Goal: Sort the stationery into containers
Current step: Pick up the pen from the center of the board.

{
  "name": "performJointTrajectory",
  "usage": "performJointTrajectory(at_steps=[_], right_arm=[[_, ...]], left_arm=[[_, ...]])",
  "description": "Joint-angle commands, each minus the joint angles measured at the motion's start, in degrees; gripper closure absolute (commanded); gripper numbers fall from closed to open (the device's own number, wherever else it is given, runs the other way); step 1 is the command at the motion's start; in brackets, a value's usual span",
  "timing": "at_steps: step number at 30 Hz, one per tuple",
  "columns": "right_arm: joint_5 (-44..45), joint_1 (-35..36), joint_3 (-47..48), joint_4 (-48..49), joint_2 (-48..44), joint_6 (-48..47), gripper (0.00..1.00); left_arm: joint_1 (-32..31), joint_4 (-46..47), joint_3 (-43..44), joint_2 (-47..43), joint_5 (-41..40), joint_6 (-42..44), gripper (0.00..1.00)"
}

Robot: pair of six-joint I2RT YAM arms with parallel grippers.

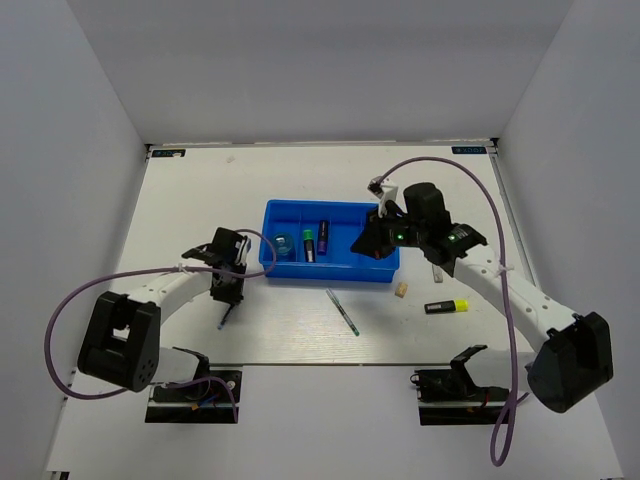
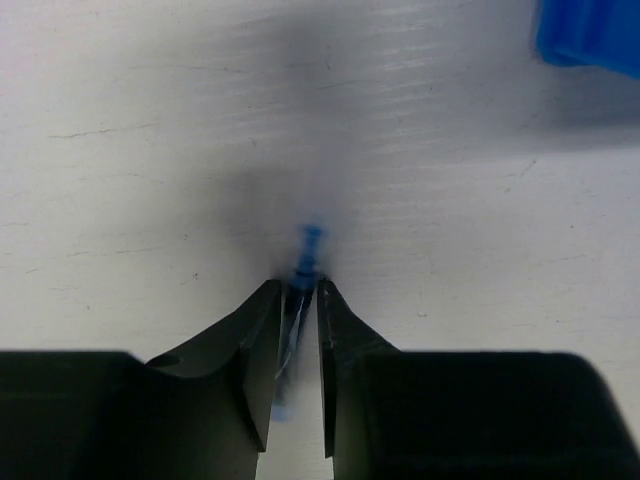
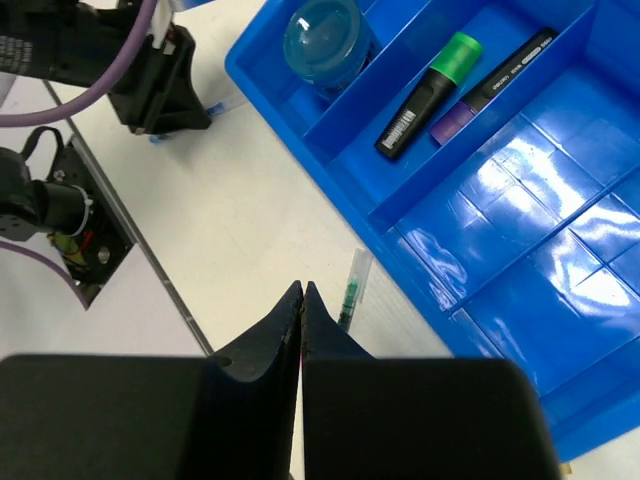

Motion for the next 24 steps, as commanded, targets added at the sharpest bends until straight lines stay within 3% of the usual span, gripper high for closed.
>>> performJointTrajectory(at_steps=[1,5,8,9,10,12,14,15,18,19,23,24], right_arm=[[-3.99,-1.42,-1.18,2.54,-2.86,0.58,1.00],[-4.61,-3.00,-2.41,2.72,-5.85,0.75,0.95],[-4.87,-3.97,-3.11,2.72,-7.60,0.23,0.80],[-4.96,-4.06,-3.38,2.63,-8.39,0.14,0.71],[-5.40,-4.67,-3.64,2.54,-8.75,-0.21,0.49],[-5.92,-5.46,-3.65,1.84,-9.37,-0.74,0.30],[-5.93,-6.08,-3.56,1.32,-9.98,-0.83,0.30],[-5.67,-6.17,-3.38,1.22,-10.07,-1.18,0.34],[-3.39,-6.70,-2.59,-0.09,-10.16,-3.02,0.96],[-1.73,-6.70,-2.42,-0.70,-10.25,-3.37,1.00],[3.38,-7.66,-2.24,-1.59,-10.25,-5.57,1.00],[3.91,-7.84,-2.33,-2.02,-10.33,-6.36,0.95]], left_arm=[[0.36,0.83,0.85,1.14,-0.80,0.56,0.70],[0.18,-1.00,1.28,1.58,-1.94,0.38,0.85],[0.00,-2.58,1.55,-0.43,-2.90,-0.32,0.94],[0.09,-3.03,1.90,-1.83,-3.08,-0.67,0.96],[0.09,-4.16,2.08,-3.41,-3.26,-1.19,0.98],[0.00,-5.93,3.30,-8.05,-4.14,-2.86,1.00],[-0.17,-7.25,4.18,-12.03,-4.31,-3.92,1.00],[-0.43,-7.69,4.62,-14.39,-4.23,-5.14,1.00],[-3.50,-8.48,9.01,-16.96,-3.09,-7.43,1.00],[-5.08,-8.40,12.33,-16.96,-2.74,-7.88,1.00],[-13.59,-3.41,20.69,-11.01,-1.42,-10.60,1.00],[-14.84,-1.21,21.84,-8.11,-0.89,-10.95,1.00]])
